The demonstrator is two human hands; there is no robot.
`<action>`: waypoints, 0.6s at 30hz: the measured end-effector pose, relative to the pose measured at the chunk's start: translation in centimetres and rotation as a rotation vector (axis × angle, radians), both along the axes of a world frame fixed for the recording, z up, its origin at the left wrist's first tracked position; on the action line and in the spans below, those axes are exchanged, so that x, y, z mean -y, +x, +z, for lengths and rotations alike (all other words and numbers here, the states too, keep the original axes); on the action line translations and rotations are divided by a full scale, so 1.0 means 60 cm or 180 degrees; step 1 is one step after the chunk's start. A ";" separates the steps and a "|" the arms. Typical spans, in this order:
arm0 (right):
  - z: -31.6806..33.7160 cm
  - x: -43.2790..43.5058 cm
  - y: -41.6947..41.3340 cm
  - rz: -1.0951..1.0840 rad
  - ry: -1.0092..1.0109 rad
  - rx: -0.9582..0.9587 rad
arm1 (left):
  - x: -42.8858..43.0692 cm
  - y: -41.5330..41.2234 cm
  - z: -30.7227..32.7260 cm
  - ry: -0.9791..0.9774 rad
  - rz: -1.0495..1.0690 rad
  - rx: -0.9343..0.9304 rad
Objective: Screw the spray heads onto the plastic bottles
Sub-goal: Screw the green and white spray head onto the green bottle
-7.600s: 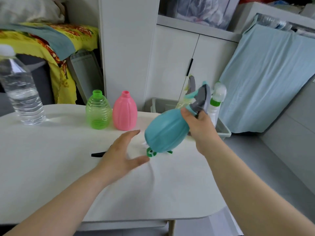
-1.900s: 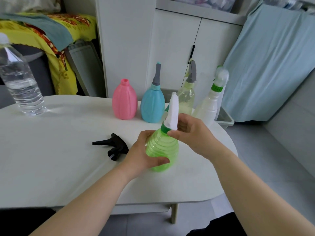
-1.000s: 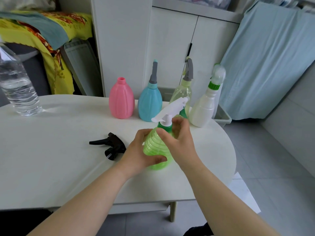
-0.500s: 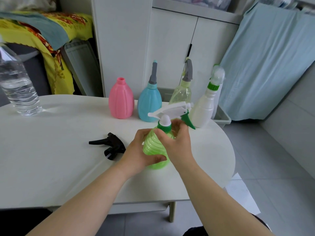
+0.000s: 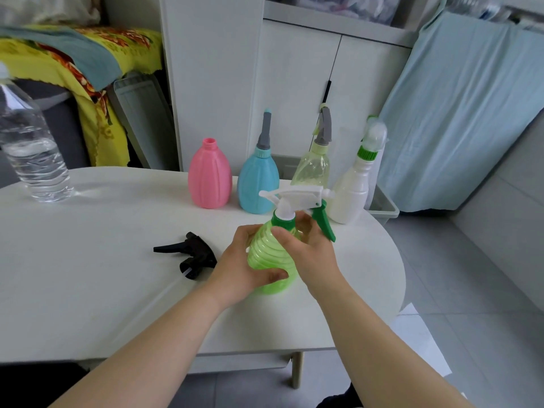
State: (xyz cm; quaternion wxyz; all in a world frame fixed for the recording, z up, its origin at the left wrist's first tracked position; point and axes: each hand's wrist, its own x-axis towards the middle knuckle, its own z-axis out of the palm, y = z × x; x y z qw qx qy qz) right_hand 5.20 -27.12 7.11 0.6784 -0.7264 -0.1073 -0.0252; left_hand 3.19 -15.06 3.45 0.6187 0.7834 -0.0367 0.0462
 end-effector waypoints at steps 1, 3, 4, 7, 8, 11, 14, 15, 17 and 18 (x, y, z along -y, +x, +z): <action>0.000 0.000 0.000 0.0004 -0.0049 0.0005 | -0.001 0.000 0.000 -0.0002 -0.0016 -0.0003; -0.001 0.001 -0.003 0.0196 -0.0080 -0.0025 | -0.002 0.000 0.000 -0.0016 -0.0050 -0.0012; -0.001 0.004 -0.004 0.0311 -0.0072 -0.0088 | -0.002 0.000 0.000 -0.0016 -0.0065 -0.0018; 0.001 0.014 -0.003 0.0342 0.0044 -0.0343 | -0.003 0.001 0.001 -0.0030 -0.0091 -0.0040; 0.003 0.015 -0.001 0.0283 0.0140 -0.0396 | -0.002 0.001 0.002 -0.0030 -0.0070 -0.0041; 0.003 0.001 0.000 -0.0067 0.0241 -0.0316 | 0.004 0.001 -0.002 0.0016 0.0157 0.0011; -0.005 -0.027 -0.003 -0.0521 -0.0093 -0.0216 | 0.010 -0.001 -0.005 0.0048 0.0306 0.0113; -0.006 -0.032 -0.004 -0.0561 -0.0172 -0.0185 | 0.010 -0.002 -0.005 0.0052 0.0302 0.0130; -0.002 -0.028 -0.005 -0.0396 -0.0198 -0.0085 | 0.007 -0.002 -0.002 0.0060 0.0233 0.0124; 0.001 -0.021 -0.006 -0.0190 -0.0130 -0.0042 | 0.005 -0.001 -0.001 0.0055 0.0184 0.0103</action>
